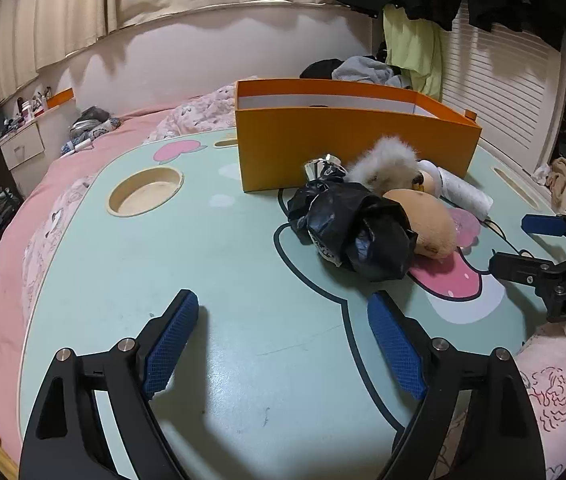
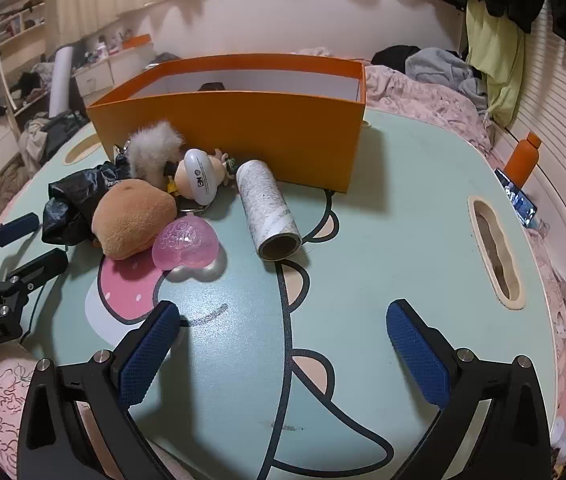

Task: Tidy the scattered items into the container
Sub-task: 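Open both grippers and withdraw them from the box, then grasp the black cloth with the left gripper while the right gripper grasps the white-grey roll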

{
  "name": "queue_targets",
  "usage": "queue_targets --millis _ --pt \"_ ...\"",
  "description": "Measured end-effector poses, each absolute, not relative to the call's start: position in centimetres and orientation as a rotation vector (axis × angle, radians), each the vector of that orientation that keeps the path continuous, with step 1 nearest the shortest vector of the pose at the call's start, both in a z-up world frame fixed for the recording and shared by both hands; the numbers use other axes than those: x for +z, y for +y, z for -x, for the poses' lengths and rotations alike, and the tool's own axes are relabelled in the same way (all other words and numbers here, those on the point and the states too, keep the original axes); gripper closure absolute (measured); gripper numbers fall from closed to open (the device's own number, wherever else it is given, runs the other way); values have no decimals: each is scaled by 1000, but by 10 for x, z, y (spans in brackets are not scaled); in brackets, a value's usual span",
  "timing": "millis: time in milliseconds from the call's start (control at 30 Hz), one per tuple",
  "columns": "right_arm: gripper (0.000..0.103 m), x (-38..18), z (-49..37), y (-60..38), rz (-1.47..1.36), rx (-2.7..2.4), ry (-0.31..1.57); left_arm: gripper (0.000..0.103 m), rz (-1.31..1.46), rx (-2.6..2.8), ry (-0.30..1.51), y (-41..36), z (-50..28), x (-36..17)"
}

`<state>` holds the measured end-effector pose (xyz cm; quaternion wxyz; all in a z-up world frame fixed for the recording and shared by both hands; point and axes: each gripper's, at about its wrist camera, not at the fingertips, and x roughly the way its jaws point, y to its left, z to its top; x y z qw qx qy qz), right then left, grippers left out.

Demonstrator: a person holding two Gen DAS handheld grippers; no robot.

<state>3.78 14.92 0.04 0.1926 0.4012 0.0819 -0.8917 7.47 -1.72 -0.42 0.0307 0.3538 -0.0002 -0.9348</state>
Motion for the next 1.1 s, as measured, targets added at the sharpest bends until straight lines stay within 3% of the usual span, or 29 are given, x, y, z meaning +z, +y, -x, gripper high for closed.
queue_targets --millis 333,567,633,700,833,900,1100 --pt "0 0 -37 151 -1127 -2500 221 16 -935 -3030 94 -13 -88 27" --pt "0 0 -38 151 -1127 -2500 220 17 -1010 -3048 241 -16 -52 37" --pt "0 0 -38 151 -1127 -2500 220 24 -1047 -3030 242 -15 -42 34" --pt "0 -1 -38 151 -1127 -2500 220 44 -1118 -3010 230 -13 -33 25" --pt "0 -1 -38 152 -1127 -2500 220 49 -1209 -3021 315 -17 -26 12" --pt "0 1 -37 151 -1126 -2499 218 61 -1195 -3027 366 -23 -33 11" --pt "2 11 -37 159 -1097 -2456 103 64 -1110 -3019 426 -43 -74 13"
